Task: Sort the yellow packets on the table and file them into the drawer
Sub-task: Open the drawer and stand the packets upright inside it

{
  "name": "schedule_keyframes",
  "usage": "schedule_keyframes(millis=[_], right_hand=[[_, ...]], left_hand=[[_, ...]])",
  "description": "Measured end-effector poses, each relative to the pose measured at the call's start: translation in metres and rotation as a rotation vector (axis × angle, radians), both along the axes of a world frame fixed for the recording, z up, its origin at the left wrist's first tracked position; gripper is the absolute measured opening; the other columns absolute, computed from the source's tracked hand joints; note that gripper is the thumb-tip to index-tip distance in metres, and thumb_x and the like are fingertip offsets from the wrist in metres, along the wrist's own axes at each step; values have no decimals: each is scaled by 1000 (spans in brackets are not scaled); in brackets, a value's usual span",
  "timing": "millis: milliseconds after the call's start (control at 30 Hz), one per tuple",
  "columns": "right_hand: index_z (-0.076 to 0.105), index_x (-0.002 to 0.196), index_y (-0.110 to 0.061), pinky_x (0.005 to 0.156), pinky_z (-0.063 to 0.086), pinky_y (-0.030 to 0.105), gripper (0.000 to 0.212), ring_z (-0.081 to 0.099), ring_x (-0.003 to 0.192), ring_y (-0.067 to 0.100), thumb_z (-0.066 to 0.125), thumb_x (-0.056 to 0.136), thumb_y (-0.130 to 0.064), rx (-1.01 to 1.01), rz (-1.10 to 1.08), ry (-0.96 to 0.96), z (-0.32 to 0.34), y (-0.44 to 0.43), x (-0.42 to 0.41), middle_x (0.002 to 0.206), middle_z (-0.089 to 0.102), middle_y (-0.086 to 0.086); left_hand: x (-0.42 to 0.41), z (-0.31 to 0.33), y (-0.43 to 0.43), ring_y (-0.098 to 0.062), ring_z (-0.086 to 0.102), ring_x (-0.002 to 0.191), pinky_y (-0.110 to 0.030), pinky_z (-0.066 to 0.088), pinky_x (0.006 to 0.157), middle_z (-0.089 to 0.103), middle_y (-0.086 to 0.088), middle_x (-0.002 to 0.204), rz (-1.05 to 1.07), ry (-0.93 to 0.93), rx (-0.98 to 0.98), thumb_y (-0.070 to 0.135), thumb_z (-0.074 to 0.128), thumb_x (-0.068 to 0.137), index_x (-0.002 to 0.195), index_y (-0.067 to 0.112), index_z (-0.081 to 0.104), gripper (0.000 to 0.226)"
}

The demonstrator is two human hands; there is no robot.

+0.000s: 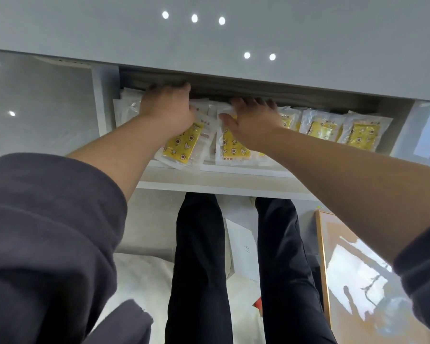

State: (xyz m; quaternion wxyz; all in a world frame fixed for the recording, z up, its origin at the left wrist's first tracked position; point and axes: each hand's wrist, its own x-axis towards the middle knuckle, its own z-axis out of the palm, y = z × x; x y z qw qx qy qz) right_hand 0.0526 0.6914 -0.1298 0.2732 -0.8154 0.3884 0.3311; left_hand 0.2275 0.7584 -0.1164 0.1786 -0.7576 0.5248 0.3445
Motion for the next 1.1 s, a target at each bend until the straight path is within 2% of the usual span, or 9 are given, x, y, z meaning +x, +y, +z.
schedule_keyframes(millis=[167, 267, 467, 567, 700, 767, 900, 1033, 1100], right_hand=[[37, 144, -20, 118, 18, 52, 57, 38, 137, 31, 26, 99, -54, -58, -46, 22, -5, -5, -24, 145, 46, 9], [38, 143, -17, 118, 21, 48, 56, 41, 135, 31, 27, 100, -52, 7, -40, -46, -5, -12, -34, 143, 48, 10], [33, 147, -16, 119, 16, 50, 60, 35, 139, 30, 21, 101, -53, -22, -100, 60, -2, -31, -67, 148, 42, 10], [41, 140, -14, 116, 26, 45, 54, 47, 129, 30, 25, 102, -50, 52, -67, 7, 2, -35, -83, 134, 55, 12], [32, 148, -17, 116, 28, 45, 58, 38, 137, 30, 24, 102, -50, 49, -142, -20, 5, -55, -98, 144, 46, 12], [30, 149, -15, 118, 24, 46, 59, 35, 140, 30, 24, 102, -51, 11, -145, 57, 6, -56, -113, 147, 44, 12], [35, 145, -15, 107, 37, 43, 53, 51, 125, 32, 27, 103, -46, 106, -133, 48, 11, -60, -133, 133, 56, 14], [33, 147, -13, 117, 26, 44, 56, 40, 136, 31, 25, 103, -47, 1, -164, 74, 12, -77, -150, 144, 47, 13], [36, 145, -11, 115, 27, 43, 58, 43, 134, 32, 25, 102, -49, 15, -155, 136, 12, -77, -163, 142, 49, 14]], left_hand=[[-25, -5, -10, -35, 53, 116, -50, 27, 113, 60, -15, 125, -75, 111, 52, 33, 44, 94, 146, 19, 32, 55], [-34, -6, -17, -35, 55, 115, -51, 21, 115, 63, -14, 118, -42, 72, 64, 31, 47, 92, 138, 16, 41, 48], [-64, 5, -31, -34, 48, 125, -53, 17, 117, 56, -14, 131, -39, 151, 93, 27, 48, 93, 150, 21, 26, 62], [-81, 6, -39, -33, 53, 116, -56, 21, 115, 62, -12, 121, -54, 105, 135, 22, 47, 90, 137, 17, 45, 47], [-99, 9, -55, -33, 49, 123, -57, 4, 117, 59, -10, 126, 1, 82, 110, 21, 48, 89, 138, 21, 42, 50], [-114, 10, -53, -32, 49, 123, -57, 6, 116, 58, -9, 127, -49, 134, 117, 22, 48, 90, 141, 21, 39, 51], [-126, 7, -61, -32, 55, 109, -58, 17, 115, 63, -8, 110, -52, 84, 122, 20, 46, 90, 122, 16, 51, 33], [-136, 9, -70, -33, 51, 119, -55, 22, 114, 58, -10, 126, -89, 129, 127, 19, 50, 86, 139, 20, 40, 54], [-146, 10, -68, -32, 53, 115, -49, 26, 111, 61, -10, 122, -162, 113, 117, 20, 52, 85, 135, 18, 45, 50]])
